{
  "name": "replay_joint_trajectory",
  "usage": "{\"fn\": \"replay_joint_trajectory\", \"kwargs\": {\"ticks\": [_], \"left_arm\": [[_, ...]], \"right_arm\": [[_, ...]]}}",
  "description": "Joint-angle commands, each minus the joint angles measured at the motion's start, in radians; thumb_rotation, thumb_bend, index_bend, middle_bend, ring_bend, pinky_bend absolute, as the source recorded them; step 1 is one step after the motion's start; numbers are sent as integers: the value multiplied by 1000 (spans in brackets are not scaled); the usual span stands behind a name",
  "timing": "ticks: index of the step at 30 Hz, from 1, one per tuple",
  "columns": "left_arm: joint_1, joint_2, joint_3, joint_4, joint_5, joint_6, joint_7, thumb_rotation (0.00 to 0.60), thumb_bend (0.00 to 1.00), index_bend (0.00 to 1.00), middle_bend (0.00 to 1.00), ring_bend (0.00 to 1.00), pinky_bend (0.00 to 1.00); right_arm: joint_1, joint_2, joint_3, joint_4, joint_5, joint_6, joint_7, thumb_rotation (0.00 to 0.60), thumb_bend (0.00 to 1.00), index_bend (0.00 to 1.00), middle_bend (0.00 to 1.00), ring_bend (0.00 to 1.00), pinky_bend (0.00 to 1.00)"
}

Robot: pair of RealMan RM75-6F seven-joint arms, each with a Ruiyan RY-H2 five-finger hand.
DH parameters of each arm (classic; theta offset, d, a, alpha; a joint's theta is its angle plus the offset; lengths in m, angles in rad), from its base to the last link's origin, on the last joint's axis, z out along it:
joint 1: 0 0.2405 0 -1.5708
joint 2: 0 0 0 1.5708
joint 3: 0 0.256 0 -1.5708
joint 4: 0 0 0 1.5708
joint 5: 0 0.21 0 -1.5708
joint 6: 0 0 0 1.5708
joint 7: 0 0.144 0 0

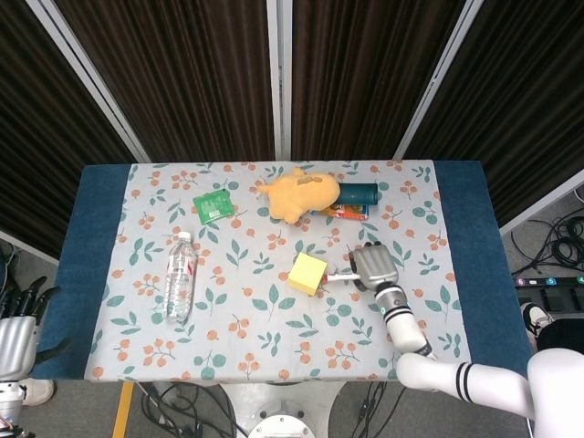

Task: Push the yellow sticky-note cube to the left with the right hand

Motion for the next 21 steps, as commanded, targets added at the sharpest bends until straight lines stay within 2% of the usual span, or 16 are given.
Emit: {"fn": "replay_joint_trajectory", "kwargs": {"ticks": [1, 10, 21], "left_arm": [[3, 2, 0, -1, -3, 2, 0, 600, 89, 265, 189, 185, 112], [7, 9, 0, -6, -5, 5, 2, 600, 89, 265, 189, 184, 112], [10, 10, 0, -4, -13, 0, -2, 600, 90, 265, 188, 185, 112]], "right_arm": [[26, -20, 14, 24, 31, 1, -14, 600, 477, 658, 565, 274, 262], [138, -95, 49, 74, 134, 18, -120, 600, 477, 659, 566, 274, 255], [263, -176, 76, 77, 209, 43, -233, 600, 477, 659, 567, 274, 249]]}}
